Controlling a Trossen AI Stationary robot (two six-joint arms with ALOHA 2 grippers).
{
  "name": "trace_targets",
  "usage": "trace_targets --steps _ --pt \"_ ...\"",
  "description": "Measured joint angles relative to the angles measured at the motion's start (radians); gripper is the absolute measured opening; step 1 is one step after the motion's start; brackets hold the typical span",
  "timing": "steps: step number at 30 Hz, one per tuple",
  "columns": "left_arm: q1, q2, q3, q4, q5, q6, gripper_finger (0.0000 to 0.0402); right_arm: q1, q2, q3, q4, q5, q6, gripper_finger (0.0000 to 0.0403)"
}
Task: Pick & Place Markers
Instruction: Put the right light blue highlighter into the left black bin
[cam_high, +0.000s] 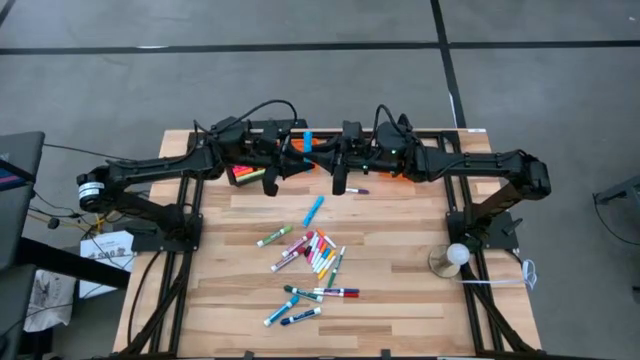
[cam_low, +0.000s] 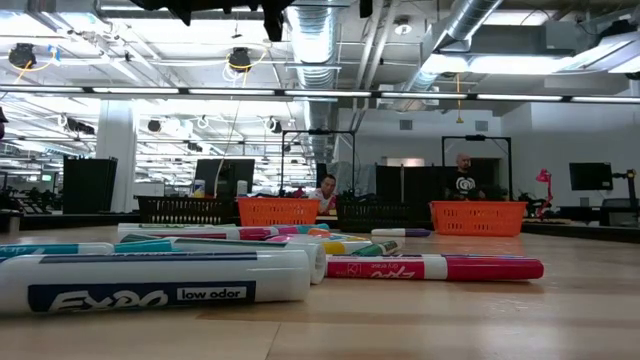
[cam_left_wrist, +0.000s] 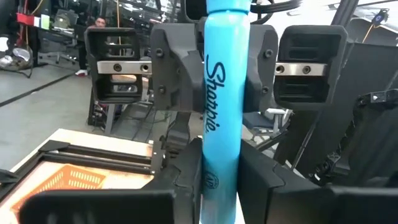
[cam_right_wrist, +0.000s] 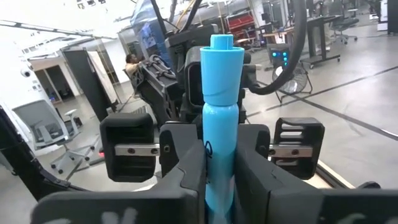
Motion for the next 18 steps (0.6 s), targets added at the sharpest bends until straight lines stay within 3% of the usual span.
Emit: trace_targets --steps 13,15,18 --pt "0.053 -0.012 0.0 -0.04 0.0 0.003 0.0065 -0.002 -0.014 0.001 -0.11 -0.054 -0.019 0.017" --pt "0.081 -0.035 0.0 -0.11 -0.041 0.043 0.0065 -0.001 -0.025 0.0 -0.169 -0.061 -0.019 0.0184" --pt "0.136 -0.093 0.0 -0.293 -0.2 0.11 0.0065 0.003 -0.045 0.0 -0.28 -0.074 -0.01 0.02"
